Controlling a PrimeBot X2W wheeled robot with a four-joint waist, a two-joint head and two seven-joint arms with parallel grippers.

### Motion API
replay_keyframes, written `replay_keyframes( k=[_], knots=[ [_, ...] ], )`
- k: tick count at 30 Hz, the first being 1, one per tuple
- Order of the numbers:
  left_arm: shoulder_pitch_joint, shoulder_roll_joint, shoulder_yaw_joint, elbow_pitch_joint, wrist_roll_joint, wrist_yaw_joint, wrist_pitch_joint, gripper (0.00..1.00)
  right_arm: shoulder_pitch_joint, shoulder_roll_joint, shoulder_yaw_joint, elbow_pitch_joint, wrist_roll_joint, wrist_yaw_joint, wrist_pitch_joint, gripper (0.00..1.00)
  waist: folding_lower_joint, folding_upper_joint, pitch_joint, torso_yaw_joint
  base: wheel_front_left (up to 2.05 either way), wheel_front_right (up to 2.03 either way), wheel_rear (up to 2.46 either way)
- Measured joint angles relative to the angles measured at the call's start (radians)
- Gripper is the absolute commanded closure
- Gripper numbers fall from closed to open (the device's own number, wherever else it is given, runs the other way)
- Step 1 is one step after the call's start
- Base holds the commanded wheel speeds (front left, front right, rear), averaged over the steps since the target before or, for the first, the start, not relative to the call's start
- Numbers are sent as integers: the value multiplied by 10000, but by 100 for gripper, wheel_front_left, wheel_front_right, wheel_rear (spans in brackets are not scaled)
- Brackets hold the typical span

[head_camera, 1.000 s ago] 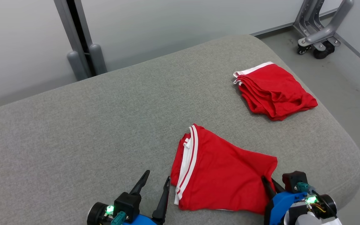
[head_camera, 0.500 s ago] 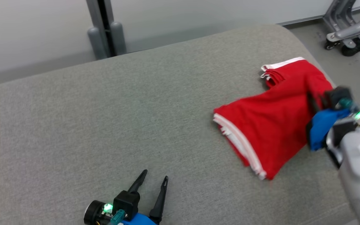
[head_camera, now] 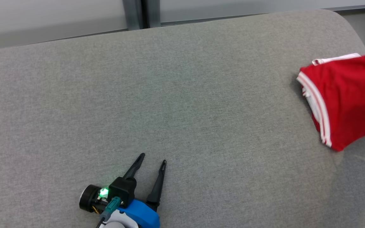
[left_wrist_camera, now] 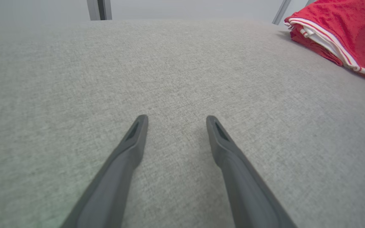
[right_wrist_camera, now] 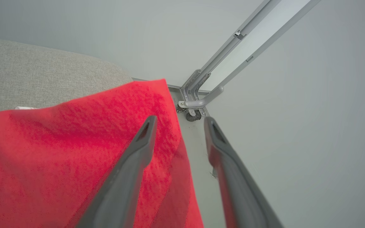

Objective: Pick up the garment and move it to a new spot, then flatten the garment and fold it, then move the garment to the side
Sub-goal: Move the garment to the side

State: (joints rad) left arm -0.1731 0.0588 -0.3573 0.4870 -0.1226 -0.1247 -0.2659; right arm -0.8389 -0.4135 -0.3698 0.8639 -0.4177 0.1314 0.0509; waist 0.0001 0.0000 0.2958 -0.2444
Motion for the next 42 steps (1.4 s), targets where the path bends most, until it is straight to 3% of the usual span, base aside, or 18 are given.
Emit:
replay_keyframes(
  k=[7, 12, 17, 22, 29, 42],
  knots=[
    [-66, -6, 380, -38, 33, -12, 2, 0, 267, 1381, -995, -441, -729, -4, -1198, 0, 0, 0, -47, 141, 0, 0, 0],
    [29, -6, 755, -163, 98, -10, 13, 0, 320, 2464, -863, -171, -364, -4, -2606, 0, 0, 0, -187, 122, 0, 0, 0],
    [134, -13, 1220, -316, 107, 111, 15, 0, 1015, 3352, -221, -169, 347, -4, -3093, 0, 0, 0, -453, 244, 0, 0, 0],
    [276, -31, 1737, -412, 77, 303, 17, 0, 2399, 3607, 890, -1553, 1918, -8, -3127, 0, -1, 0, -739, 599, 0, 0, 0],
    [460, -52, 2418, -535, -63, 495, 17, 0, 4674, 3638, 2506, -2556, 4228, -8, -3131, 0, -1, 0, -1124, 1190, 0, 0, 0],
    [1133, -75, 2853, -635, -694, 573, 15, 0, 5932, 3634, 3254, -3264, 5195, -8, -3133, 0, -2, 0, -2041, 1740, 0, 0, 0]
  ],
)
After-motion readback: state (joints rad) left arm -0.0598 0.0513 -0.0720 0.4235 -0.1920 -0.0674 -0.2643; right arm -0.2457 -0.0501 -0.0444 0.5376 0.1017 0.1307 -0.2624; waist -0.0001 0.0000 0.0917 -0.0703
